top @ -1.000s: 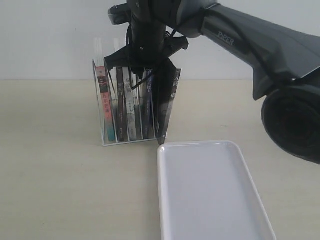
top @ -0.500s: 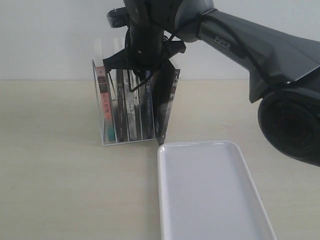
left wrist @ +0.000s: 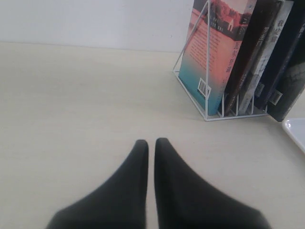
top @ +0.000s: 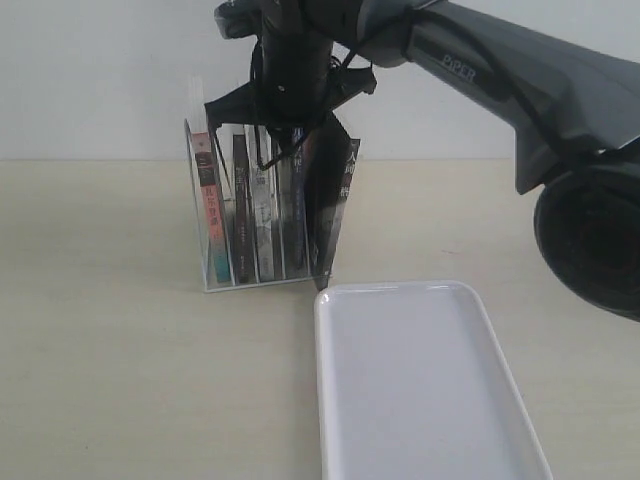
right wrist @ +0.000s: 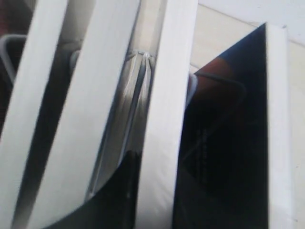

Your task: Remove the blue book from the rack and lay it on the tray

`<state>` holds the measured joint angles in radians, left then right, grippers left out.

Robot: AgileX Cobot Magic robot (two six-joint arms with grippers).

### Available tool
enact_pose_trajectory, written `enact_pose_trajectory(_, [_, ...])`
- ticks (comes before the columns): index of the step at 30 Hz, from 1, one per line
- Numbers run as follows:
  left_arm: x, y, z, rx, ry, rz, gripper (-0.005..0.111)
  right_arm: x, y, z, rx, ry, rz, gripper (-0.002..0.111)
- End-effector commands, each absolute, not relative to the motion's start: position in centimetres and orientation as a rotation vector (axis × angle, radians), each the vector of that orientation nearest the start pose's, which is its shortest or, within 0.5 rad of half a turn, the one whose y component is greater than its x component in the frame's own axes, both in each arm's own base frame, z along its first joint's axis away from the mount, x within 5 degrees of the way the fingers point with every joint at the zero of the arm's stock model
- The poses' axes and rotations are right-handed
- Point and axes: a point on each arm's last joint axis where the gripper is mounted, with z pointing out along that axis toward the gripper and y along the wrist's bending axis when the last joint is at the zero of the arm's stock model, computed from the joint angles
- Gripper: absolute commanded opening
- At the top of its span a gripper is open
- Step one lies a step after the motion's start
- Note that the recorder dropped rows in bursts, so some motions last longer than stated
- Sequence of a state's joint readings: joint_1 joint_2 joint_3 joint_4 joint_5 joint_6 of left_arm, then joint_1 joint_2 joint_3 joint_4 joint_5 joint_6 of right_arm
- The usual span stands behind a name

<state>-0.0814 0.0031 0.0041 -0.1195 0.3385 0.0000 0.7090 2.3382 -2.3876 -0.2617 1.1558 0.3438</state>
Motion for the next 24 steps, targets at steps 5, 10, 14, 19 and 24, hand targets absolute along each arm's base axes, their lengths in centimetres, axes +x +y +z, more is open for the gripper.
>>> enact_pose_trajectory(5, [5.3, -0.8, 18.3, -0.005, 1.819, -0.173, 0.004, 39.2, 30.5, 34.0, -0.49, 2.362, 0.105, 0.0])
enact_pose_trajectory(10, [5.3, -0.8, 18.3, -0.005, 1.819, -0.173, 0.004, 38.4, 29.8, 36.2, -0.492, 2.323, 0.121, 0.0])
enact_pose_trajectory(14, [5.3, -0.8, 18.3, -0.005, 1.819, -0.173, 0.004, 37.7, 29.4, 37.6, -0.496, 2.301, 0.132, 0.0])
enact_pose_trajectory(19, [5.3, -0.8, 18.3, -0.005, 1.819, -0.173, 0.004, 36.3, 29.1, 39.6, -0.52, 2.259, 0.119, 0.0])
enact_pose_trajectory(24, [5.3, -0.8, 18.3, -0.005, 1.819, -0.173, 0.004, 34.5, 28.1, 42.4, -0.512, 2.233, 0.138, 0.0])
